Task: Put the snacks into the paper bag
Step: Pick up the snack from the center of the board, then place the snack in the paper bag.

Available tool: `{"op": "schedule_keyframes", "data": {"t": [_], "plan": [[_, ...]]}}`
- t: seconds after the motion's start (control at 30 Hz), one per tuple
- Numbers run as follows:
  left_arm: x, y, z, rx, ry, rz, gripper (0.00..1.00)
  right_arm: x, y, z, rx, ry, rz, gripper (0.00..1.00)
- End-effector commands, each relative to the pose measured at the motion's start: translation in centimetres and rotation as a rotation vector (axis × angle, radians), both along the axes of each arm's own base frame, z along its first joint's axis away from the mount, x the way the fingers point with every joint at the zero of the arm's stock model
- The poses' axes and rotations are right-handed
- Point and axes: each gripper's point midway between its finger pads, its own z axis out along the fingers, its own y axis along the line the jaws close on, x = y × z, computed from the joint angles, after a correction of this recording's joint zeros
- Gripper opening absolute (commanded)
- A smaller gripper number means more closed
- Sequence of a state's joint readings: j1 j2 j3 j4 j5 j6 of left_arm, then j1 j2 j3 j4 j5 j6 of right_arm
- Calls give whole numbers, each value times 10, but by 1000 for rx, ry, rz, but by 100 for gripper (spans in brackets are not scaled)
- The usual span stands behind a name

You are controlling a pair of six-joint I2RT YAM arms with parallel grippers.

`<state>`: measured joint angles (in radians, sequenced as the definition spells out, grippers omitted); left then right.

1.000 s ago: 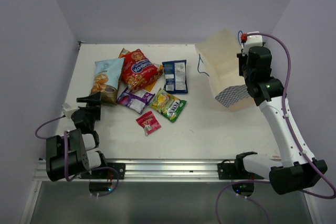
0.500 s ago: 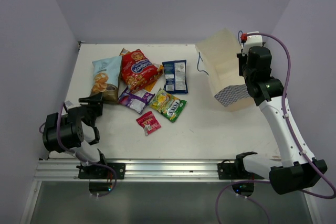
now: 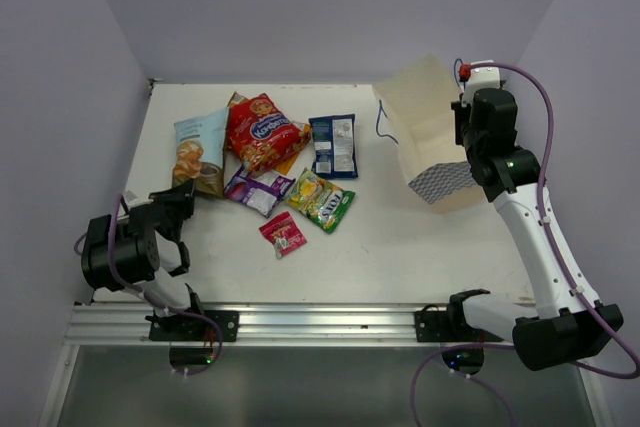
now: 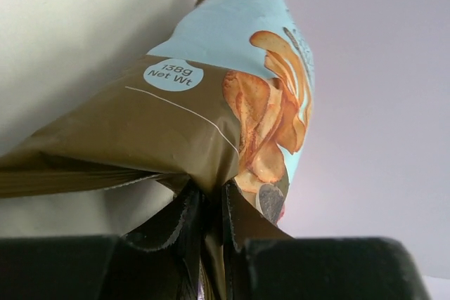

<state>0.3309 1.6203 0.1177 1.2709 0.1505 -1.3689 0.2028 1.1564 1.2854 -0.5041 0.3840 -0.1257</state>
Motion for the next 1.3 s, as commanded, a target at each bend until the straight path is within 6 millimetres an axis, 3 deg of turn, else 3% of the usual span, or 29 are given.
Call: {"op": "schedule_keyframes", "data": {"t": [0.0, 0.03, 0.07, 0.1, 0.13, 0.2, 0.23, 0.3, 0.33, 0.4, 0.43, 0.5, 0.53, 0.6, 0.63, 0.7, 0.73, 0.77, 0.8, 0.87, 0.93, 0.97, 1.17, 1.2, 1.27], "plan": [[10, 5, 49, 106, -154, -7, 0, 1, -3, 17, -15, -45, -12, 0], [14, 7, 68, 139, -195, -6, 0, 1, -2, 17, -14, -47, -9, 0], [16, 8, 74, 164, -197, -9, 0, 1, -2, 18, -15, -45, -9, 0], [17, 9, 67, 213, -145, -23, 0, 0, -3, 19, -14, -50, -9, 0], [24, 12, 91, 267, -186, -25, 0, 0, -2, 19, -15, -49, -7, 0], [28, 15, 93, 352, -142, -40, 0, 1, -2, 20, -15, -50, -5, 0], [31, 17, 111, 389, -174, -37, 0, 1, -2, 18, -16, -46, -4, 0], [33, 20, 115, 451, -153, -42, 0, 1, -1, 18, -15, -45, 1, 0], [36, 22, 129, 485, -173, -41, 0, 2, 0, 19, -13, -46, 5, 0], [40, 20, 138, 558, -176, -71, 0, 1, 1, 21, -10, -50, 12, 0], [43, 20, 154, 597, -209, -76, 0, 1, 2, 21, -10, -50, 17, 0], [45, 15, 165, 670, -224, -117, 0, 1, 4, 21, -4, -51, 32, 0], [48, 15, 185, 712, -258, -114, 0, 1, 5, 21, -3, -49, 36, 0], [50, 9, 198, 786, -273, -165, 0, 1, 7, 20, -1, -46, 48, 0], [51, 7, 221, 832, -312, -171, 0, 1, 8, 21, -1, -47, 53, 0], [51, -2, 235, 923, -324, -219, 0, 2, 11, 20, 4, -42, 72, 0], [52, -6, 255, 970, -355, -225, 0, 2, 12, 19, 6, -39, 80, 0], [53, -17, 253, 1025, -340, -279, 0, 1, 13, 20, 7, -40, 86, 0], [54, -22, 275, 1073, -370, -283, 0, 1, 16, 21, 12, -37, 102, 0], [56, -43, 278, 1154, -357, -359, 0, 0, 17, 23, 14, -39, 111, 0], [55, -61, 300, 1205, -401, -390, 0, 0, 21, 23, 18, -36, 136, 0], [53, -77, 303, 1212, -428, -433, 0, 0, 22, 24, 20, -39, 140, 0], [35, -119, 351, 1265, -582, -512, 0, -1, 29, 23, 19, -29, 173, 0], [31, -124, 366, 1285, -613, -506, 0, -1, 30, 22, 19, -29, 178, 0], [23, -145, 376, 1307, -661, -538, 0, 0, 32, 20, 21, -25, 187, 0]]}}
